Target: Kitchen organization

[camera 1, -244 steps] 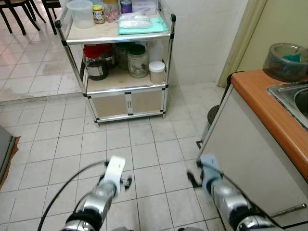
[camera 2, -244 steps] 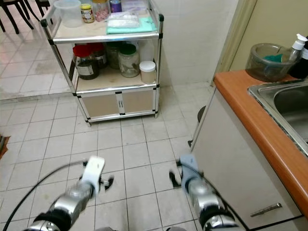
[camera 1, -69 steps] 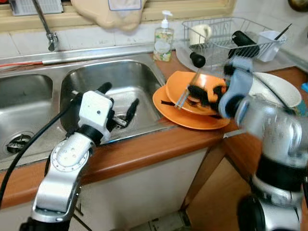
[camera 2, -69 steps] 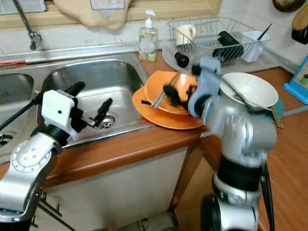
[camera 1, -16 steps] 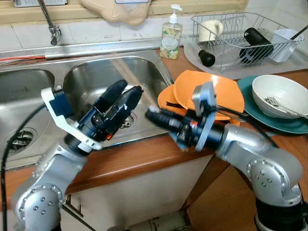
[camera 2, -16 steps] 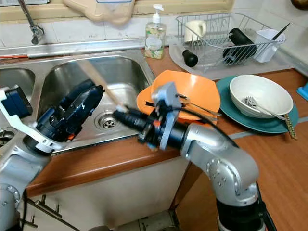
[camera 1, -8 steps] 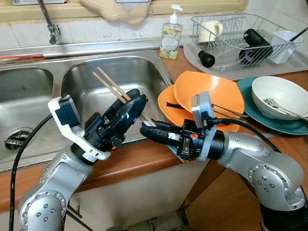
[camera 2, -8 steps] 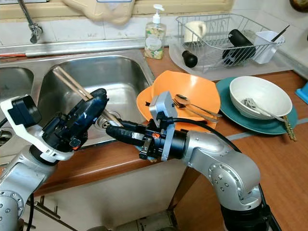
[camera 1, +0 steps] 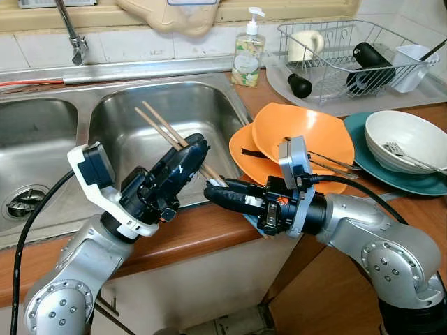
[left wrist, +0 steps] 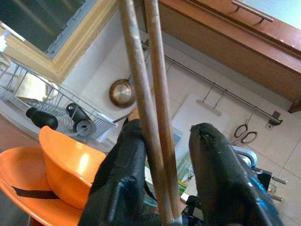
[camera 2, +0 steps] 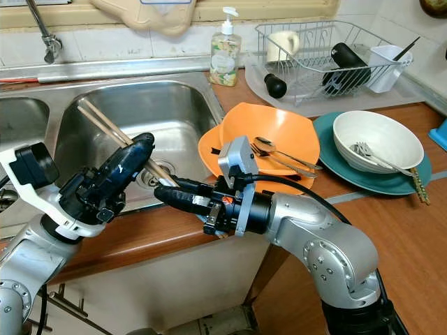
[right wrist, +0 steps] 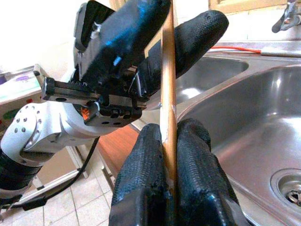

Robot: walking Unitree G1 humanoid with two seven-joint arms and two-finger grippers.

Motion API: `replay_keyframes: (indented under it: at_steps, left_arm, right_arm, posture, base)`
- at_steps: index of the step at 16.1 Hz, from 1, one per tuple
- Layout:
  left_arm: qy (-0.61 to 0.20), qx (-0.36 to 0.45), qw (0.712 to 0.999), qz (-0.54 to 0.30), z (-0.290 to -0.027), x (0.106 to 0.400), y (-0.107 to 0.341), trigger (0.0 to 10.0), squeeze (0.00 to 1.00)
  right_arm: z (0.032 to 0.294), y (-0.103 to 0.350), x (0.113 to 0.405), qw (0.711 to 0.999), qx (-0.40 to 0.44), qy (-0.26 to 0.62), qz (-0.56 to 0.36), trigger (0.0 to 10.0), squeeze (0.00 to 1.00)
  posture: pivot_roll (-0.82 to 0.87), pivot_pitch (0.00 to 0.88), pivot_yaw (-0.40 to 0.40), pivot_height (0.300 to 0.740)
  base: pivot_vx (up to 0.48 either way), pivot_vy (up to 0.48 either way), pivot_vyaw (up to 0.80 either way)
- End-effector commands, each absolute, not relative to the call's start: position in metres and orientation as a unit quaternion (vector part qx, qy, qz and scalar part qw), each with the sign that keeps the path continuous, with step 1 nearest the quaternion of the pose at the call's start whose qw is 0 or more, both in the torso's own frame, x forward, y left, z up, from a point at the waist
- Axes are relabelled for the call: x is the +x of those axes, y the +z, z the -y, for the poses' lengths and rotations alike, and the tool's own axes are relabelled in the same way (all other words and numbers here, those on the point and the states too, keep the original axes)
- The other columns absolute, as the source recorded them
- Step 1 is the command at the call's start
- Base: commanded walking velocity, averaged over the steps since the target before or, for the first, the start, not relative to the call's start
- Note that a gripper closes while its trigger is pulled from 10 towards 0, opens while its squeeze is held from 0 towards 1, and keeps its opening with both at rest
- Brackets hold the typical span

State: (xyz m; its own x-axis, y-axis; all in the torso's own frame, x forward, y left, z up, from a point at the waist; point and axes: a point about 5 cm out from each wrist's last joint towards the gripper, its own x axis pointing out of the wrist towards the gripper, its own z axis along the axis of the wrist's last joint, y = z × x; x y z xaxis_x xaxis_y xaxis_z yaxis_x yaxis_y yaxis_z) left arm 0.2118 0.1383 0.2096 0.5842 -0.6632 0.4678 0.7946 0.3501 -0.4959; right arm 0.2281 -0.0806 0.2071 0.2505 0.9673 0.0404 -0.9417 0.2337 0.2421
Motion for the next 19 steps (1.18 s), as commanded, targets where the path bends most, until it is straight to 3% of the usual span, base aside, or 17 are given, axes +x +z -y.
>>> replay_keyframes:
  at_steps: [1,14,15,16,17,19]
  left_arm:
    - [-0.447,-0.35,0.818,0.087,-0.1369,0.2123,0.2087,0.0,0.0]
    - [-0.436,-0.354,0.822,0.091,-0.1378,0.2099,0.208,0.0,0.0]
    - [-0.435,-0.354,0.823,0.092,-0.1379,0.21,0.2079,0.0,0.0]
    - [-0.435,-0.354,0.823,0.093,-0.1379,0.2102,0.208,0.0,0.0]
    - [-0.432,-0.355,0.824,0.095,-0.1384,0.2108,0.2083,0.0,0.0]
    - [-0.429,-0.355,0.825,0.098,-0.1394,0.2116,0.2085,0.0,0.0]
  right_arm:
    - [0.0805,0.2085,0.2278,0.782,0.105,0.612,-0.054,0.0,0.0]
    - [0.0758,0.2097,0.2303,0.779,0.084,0.62,-0.049,0.0,0.0]
    - [0.0758,0.2097,0.2303,0.779,0.082,0.62,-0.049,1.1,0.0]
    - [0.0761,0.2099,0.2306,0.78,0.078,0.619,-0.048,4.7,0.0]
    - [0.0765,0.2098,0.2311,0.781,0.069,0.619,-0.048,10.0,0.0]
    - [0.0765,0.2094,0.2316,0.783,0.063,0.617,-0.048,10.0,0.0]
  posture:
    - [-0.05,0.0,-0.013,0.74]
    - [-0.04,0.0,-0.021,0.74]
    - [-0.04,0.0,-0.021,0.74]
    - [-0.04,0.0,-0.021,0.74]
    - [-0.04,0.0,-0.022,0.74]
    - [-0.05,0.0,-0.022,0.74]
  base:
    - [0.0,0.0,0.0]
    - [0.0,0.0,0.0]
    - [0.0,0.0,0.0]
    - [0.0,0.0,0.0]
    - [0.0,0.0,0.0]
    - [0.0,0.0,0.0]
